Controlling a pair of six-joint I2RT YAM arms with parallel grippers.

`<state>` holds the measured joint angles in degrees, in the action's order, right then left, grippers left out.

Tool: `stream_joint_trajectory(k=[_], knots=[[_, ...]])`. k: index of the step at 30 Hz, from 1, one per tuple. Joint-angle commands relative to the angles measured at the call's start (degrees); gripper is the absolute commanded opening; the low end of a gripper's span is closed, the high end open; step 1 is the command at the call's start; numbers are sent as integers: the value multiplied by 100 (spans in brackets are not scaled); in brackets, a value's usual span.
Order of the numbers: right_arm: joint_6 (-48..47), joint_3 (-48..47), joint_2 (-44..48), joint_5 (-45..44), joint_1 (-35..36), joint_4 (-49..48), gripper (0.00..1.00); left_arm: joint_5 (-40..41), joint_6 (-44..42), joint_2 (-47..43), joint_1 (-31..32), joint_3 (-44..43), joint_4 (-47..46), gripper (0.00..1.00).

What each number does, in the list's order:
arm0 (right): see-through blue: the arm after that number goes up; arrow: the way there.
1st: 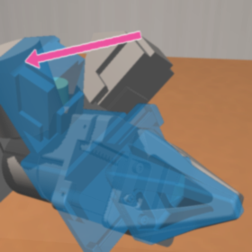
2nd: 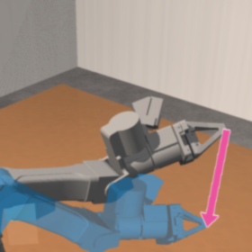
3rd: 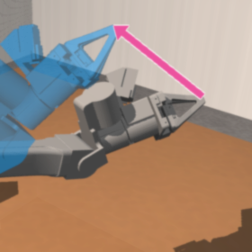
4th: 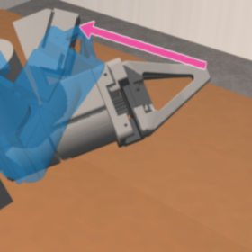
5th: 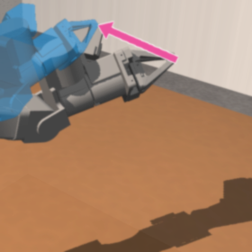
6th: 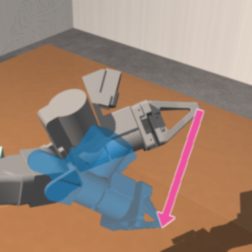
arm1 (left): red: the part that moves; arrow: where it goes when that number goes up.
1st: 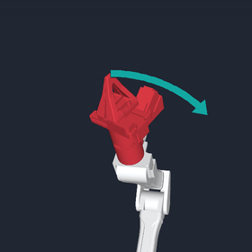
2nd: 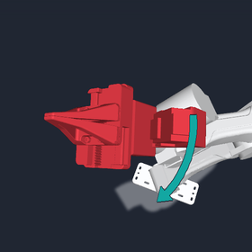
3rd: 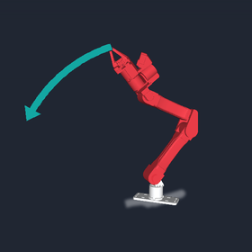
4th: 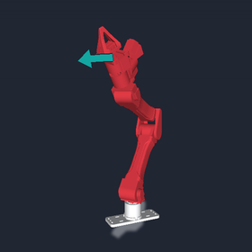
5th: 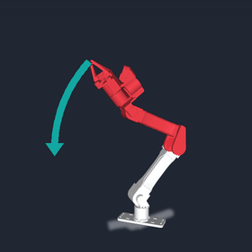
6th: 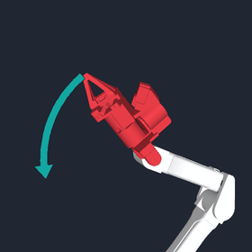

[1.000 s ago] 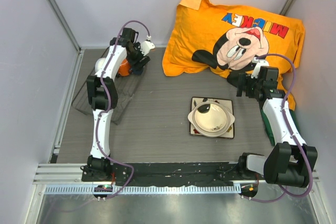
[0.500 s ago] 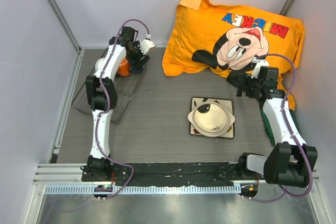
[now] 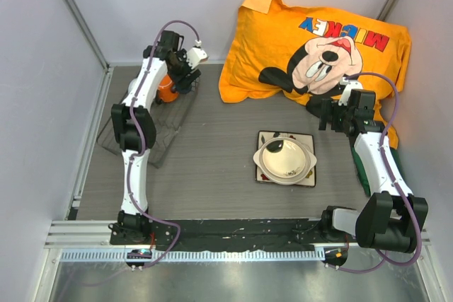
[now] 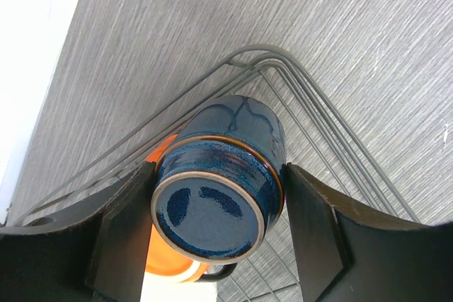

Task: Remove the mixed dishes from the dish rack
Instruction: Pick up the cup from the dish rack.

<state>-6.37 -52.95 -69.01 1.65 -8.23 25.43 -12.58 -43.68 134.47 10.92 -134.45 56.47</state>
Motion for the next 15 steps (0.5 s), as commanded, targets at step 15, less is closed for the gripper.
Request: stream_joint_trajectory(k=[15], knots=[[83,-234,72,502,76,-64,97,-859,1625,-1967,-318,534,-329,0]])
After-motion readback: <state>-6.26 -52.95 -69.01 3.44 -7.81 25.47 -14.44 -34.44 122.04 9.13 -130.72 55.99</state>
